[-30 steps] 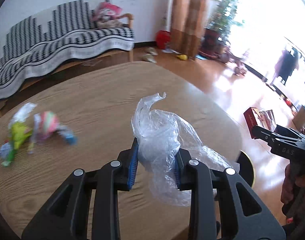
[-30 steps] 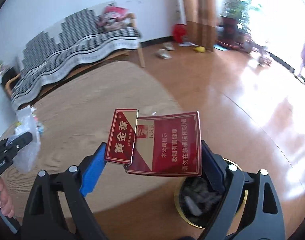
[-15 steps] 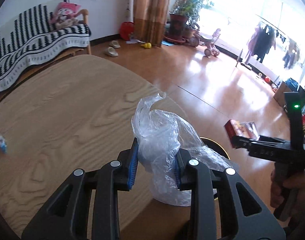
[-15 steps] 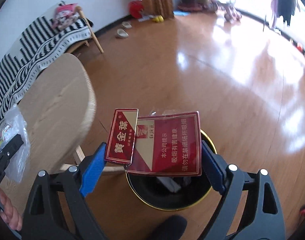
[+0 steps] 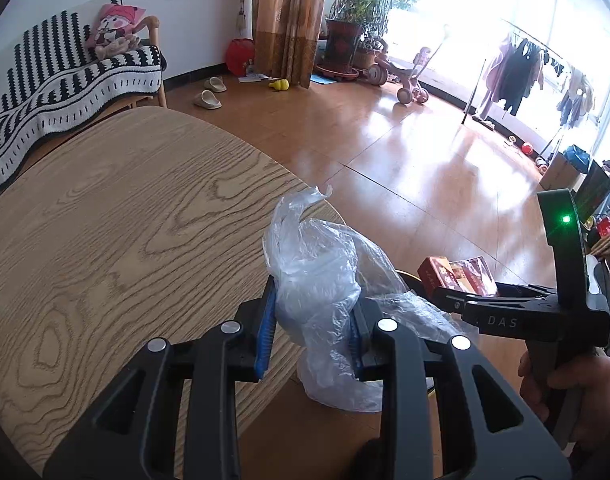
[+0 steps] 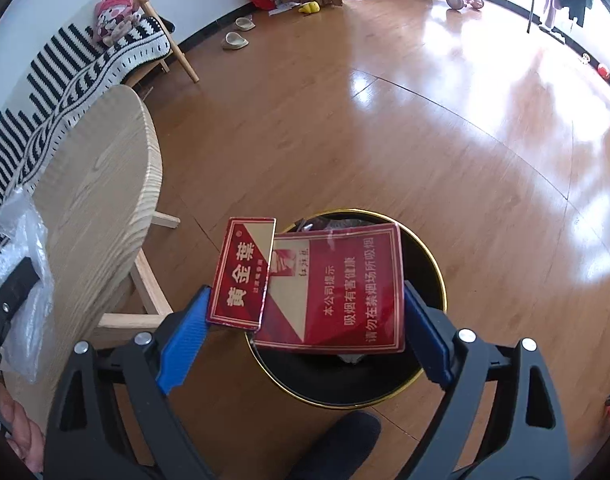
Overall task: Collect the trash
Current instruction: 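Carry both items over the bin and open the right tool to drop the red box, then open the left tool to drop the plastic bag into the bin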
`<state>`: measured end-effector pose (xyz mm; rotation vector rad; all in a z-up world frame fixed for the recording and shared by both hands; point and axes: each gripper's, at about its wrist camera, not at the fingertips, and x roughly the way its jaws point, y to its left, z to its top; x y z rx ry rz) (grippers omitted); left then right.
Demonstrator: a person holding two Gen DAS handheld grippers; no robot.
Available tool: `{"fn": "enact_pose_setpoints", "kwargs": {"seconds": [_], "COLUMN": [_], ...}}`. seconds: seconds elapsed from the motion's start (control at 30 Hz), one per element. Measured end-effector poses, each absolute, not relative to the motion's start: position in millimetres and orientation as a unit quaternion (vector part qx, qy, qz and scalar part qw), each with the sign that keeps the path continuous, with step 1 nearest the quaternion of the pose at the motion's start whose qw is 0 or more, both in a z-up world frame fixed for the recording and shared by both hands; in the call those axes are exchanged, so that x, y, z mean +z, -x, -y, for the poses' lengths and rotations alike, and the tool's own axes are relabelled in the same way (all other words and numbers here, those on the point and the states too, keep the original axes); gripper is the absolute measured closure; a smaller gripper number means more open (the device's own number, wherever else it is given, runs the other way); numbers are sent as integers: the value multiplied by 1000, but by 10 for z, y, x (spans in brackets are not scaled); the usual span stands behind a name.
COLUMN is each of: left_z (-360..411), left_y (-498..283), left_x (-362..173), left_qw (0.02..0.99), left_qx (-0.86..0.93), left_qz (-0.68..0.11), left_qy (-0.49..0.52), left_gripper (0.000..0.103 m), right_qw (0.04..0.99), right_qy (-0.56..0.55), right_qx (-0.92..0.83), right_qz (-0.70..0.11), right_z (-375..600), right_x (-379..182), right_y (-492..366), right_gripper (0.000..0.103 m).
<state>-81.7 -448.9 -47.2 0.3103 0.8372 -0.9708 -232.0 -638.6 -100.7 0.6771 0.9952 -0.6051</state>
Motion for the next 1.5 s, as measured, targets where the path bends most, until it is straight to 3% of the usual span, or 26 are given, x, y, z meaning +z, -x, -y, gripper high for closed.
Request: {"fn": "enact_pose_setpoints", "kwargs": {"seconds": [0.33, 0.87, 0.97, 1.0, 1.03, 1.5], "left_z": [4602, 5303, 5438, 5456, 5481, 5414], "left_y": [851, 1337, 1423, 1442, 1472, 1353], "left_x": [-528, -1032, -1149, -1168, -1190, -1068], "left_qw": [785, 714, 697, 695, 694, 702], "left_qx": [-454, -519, -531, -533, -536, -529], "left_qz": [-395, -446, -458, -458, -456, -450], "left_qy": [-148, -148, -151, -152, -153, -161], "left_gripper": [74, 72, 55, 39, 29, 20], "right_qw": [785, 774, 772, 772, 772, 780], "right_qy": [-320, -358, -361, -360, -360, -345], "right_qx": [-296, -403, -406, -406, -406, -398], "right_qz": [-439, -331, -330, -330, -330, -339], "right_z": [6481, 6871, 6901, 6898, 6902, 6798], "right_x": [-919, -579, -597, -596, -599, -561], "right_y": [2415, 3130, 3176, 3185, 3177, 3081], "right_gripper": [10, 9, 9, 9, 9, 9]}}
